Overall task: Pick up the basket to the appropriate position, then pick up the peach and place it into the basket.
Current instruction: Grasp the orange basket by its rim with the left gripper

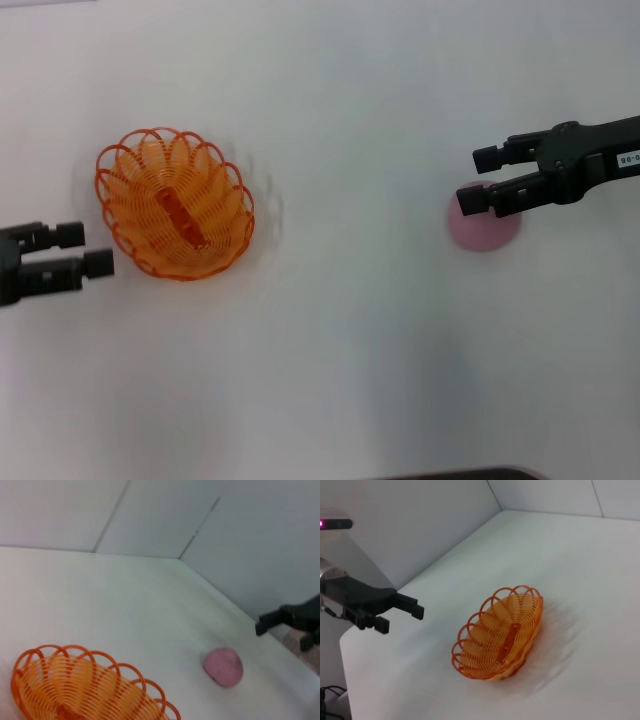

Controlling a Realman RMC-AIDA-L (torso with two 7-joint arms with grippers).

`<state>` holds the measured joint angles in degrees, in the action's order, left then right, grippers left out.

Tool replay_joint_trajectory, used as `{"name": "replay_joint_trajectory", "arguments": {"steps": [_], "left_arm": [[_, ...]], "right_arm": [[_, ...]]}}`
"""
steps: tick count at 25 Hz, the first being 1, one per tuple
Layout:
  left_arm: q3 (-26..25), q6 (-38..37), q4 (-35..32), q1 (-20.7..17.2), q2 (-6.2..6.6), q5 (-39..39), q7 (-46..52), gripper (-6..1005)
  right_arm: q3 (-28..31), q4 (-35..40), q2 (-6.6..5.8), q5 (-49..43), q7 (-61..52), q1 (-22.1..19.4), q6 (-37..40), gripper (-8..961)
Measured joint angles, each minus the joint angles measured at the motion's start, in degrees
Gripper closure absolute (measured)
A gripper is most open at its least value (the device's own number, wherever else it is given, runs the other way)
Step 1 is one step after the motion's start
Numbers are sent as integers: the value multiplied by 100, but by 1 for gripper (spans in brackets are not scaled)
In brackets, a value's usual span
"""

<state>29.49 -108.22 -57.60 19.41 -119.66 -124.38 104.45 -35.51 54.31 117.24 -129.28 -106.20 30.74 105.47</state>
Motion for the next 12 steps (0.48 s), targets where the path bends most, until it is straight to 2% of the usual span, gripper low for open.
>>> {"name": "replay_joint_trajectory", "arguments": {"steps": [4,9,12], "left_arm": [[-10,135,-105,302,78,-1,945,192],[133,494,-630,782,37,-81,1883,195],[658,995,-908,1076,30,-417,2306,198]], "right_arm": [[0,0,0,-1,-3,7,0,6],[0,-3,18,0,7,28,-13,6],[0,-45,22,8,15,36,-31,6]]}}
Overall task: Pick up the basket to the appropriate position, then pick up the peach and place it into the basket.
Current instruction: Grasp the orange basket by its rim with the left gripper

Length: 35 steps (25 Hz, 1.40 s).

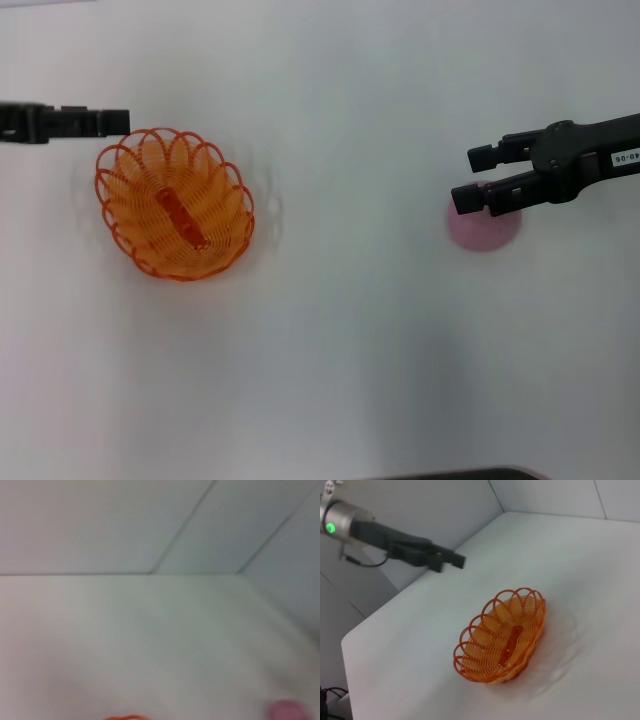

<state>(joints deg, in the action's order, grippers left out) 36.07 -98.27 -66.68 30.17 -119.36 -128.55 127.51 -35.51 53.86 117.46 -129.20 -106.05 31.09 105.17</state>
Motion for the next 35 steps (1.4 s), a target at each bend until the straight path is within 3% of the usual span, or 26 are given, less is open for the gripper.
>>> {"name": "replay_joint_trajectory", "arguments": {"steps": [5,9,13,17,24,32,35], "left_arm": [[998,1078,-335,384,-14,-1047,817,202],[1531,1528,-310,714,-31,-1592,866,205],[1940,2049,-104,955,-79,-2246,852,208],[2302,2174,417,1226,-43,-2604,764,211],[2473,2436,1363,1710,-102,-3253,748,216],[2745,2794,1830,1862,-194,-3498,742,222],[2755,2877,1831,1857,-215,-3501,773,337]], "right_arm": [[1,-54,2,2,5,2,-17,6],[0,-101,5,21,20,2,-56,6],[0,-165,14,26,65,27,-76,6],[0,-248,15,24,84,63,-128,7],[0,-319,24,4,90,126,-146,7],[-8,-406,50,-9,83,142,-235,7],[-8,-446,50,-9,85,143,-267,6]]}}
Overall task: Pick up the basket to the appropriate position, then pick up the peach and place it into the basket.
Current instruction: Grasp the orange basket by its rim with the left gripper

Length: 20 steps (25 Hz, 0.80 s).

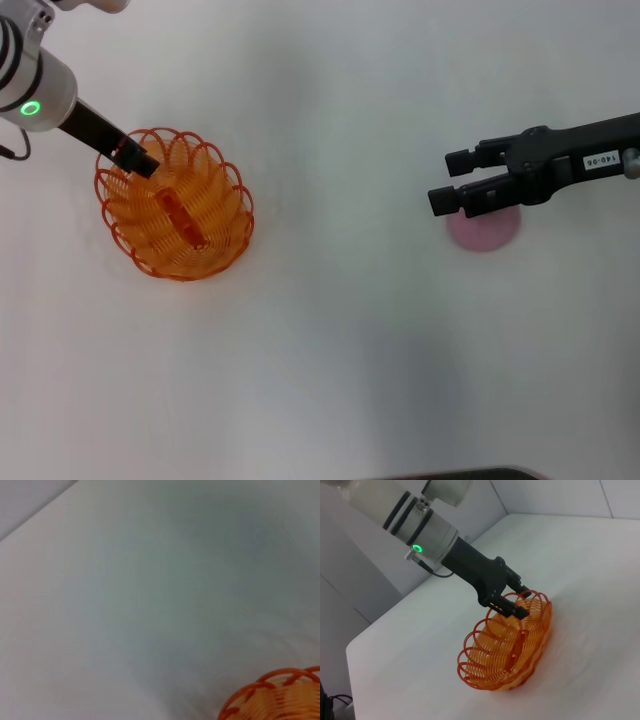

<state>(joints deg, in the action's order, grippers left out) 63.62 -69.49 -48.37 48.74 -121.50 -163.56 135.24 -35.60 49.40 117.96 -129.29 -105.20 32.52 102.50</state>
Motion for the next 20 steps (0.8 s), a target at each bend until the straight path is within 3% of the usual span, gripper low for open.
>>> {"name": "replay_joint_trajectory", "arguments": {"steps": [8,13,17,19,20], "left_arm": [[-21,5,-19,0,-12,-5,13,661],[-74,-11,-35,-13,-15,4,41,777],[-441,-173,-170,-27,-23,40,82,850],[-1037,-468,-340,-43,-55,116,111,858],[-1037,-468,-340,-43,-55,116,111,861]], "right_arm": [[0,-18,-2,0,8,-4,-3,6],[0,-26,-2,0,9,-9,-2,6],[0,-27,-2,0,9,-10,-2,7],[0,-28,-2,1,9,-9,-1,7],[0,-28,-2,1,9,-11,-2,7]]}}
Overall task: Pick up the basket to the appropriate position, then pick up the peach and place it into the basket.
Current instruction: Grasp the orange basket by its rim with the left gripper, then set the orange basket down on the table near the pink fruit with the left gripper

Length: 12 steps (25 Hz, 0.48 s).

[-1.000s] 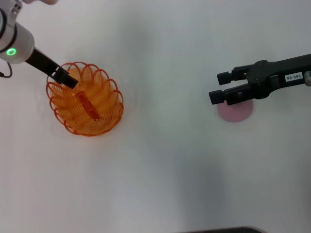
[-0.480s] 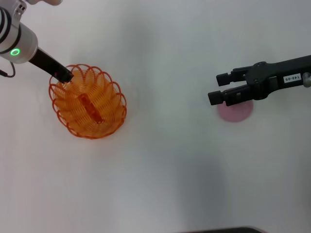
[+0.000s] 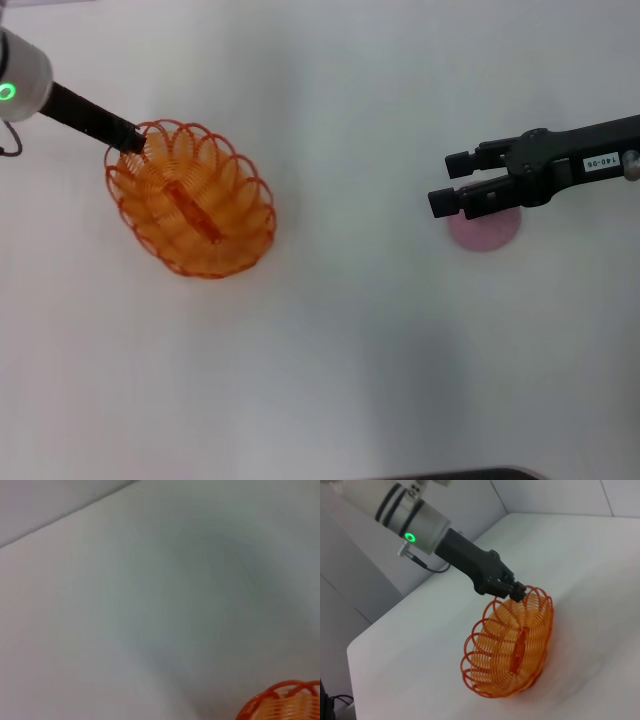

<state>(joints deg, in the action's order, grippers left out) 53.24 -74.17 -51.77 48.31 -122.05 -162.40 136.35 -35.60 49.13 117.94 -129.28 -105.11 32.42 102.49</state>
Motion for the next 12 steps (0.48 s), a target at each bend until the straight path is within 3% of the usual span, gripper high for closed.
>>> {"name": "replay_joint_trajectory", "arguments": {"steps": [7,12], "left_arm": [[-1785,-830,-222,-197,26,813,257,929],[-2254,-965,-229,-753,29,1842,428,945]], "right_arm": [[0,0,0,7,0,-2,-2,7],[3,0,0,32,0,0,-11,6]]}}
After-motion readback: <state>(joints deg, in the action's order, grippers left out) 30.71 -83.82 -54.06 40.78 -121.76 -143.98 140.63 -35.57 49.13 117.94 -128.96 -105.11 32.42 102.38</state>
